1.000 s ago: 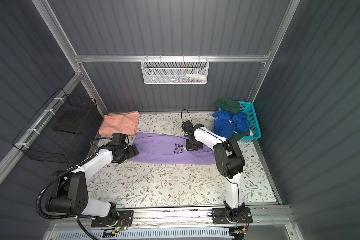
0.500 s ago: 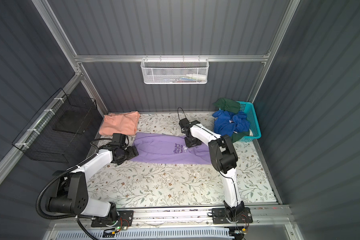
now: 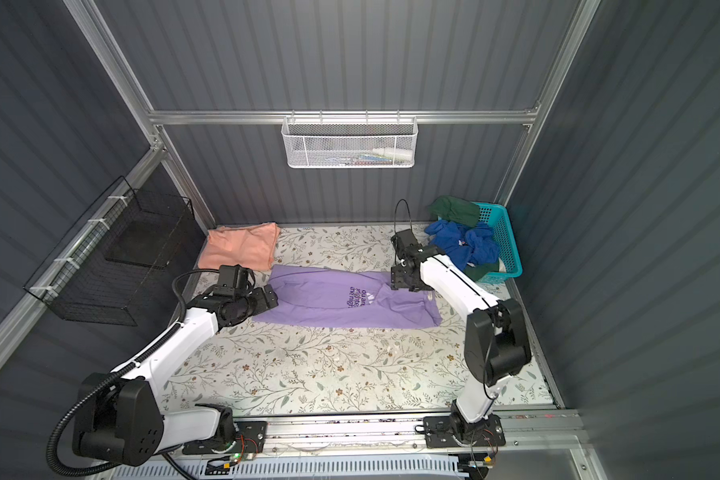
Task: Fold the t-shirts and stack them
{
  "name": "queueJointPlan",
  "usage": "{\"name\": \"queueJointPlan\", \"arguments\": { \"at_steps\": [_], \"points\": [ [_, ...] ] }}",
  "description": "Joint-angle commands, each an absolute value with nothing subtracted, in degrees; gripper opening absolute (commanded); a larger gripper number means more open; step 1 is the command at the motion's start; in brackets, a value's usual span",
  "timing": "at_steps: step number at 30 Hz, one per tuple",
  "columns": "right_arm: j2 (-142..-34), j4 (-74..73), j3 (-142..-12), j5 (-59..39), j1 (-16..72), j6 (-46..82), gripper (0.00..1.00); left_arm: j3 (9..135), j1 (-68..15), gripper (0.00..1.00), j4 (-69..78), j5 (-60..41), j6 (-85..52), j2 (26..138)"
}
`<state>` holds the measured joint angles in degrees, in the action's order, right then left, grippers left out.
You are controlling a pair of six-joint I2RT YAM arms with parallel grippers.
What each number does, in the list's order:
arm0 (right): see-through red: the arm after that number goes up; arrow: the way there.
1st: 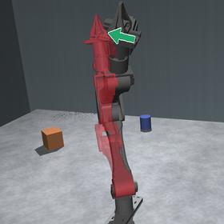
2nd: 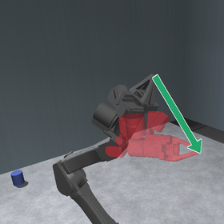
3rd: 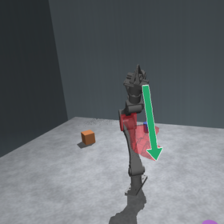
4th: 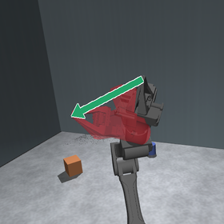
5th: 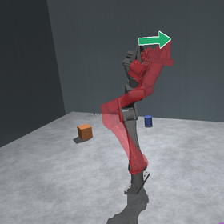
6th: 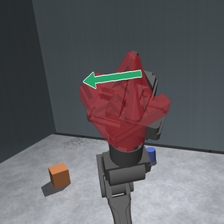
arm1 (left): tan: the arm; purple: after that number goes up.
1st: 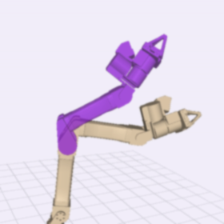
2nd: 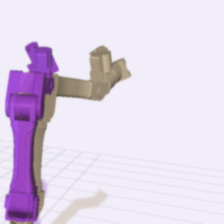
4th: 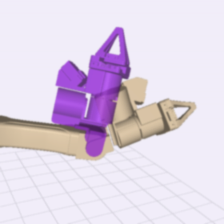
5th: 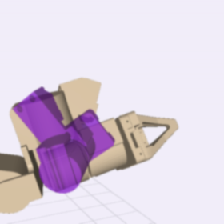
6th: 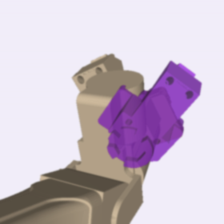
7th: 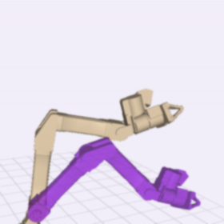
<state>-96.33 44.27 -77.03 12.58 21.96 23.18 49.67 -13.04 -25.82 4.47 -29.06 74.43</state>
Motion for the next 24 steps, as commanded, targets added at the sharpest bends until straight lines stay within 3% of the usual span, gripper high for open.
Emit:
{"name": "queueJointPlan", "arguments": {
  "at_steps": [1,5,12,24],
  "points": [
    [-95.2,41.6,-70.8,10.4,22.3,27.7,0.73,51.6,-15.0,1.0,-27.2,6.2,-27.2,76.8],
    [-94.5,37.7,-65.5,4.9,22.5,29.9,0.61,53.0,-15.7,1.0,-26.4,5.7,-26.8,81.5],
    [-98.0,35.2,-65.1,4.8,22.7,32.0,0.63,55.5,-15.8,0.96,-23.0,4.5,-26.6,87.6],
    [-109.6,36.2,-75.1,10.2,22.7,34.2,0.65,62.2,-16.6,0.95,-21.2,6.2,-23.2,100.0]
  ]
}}
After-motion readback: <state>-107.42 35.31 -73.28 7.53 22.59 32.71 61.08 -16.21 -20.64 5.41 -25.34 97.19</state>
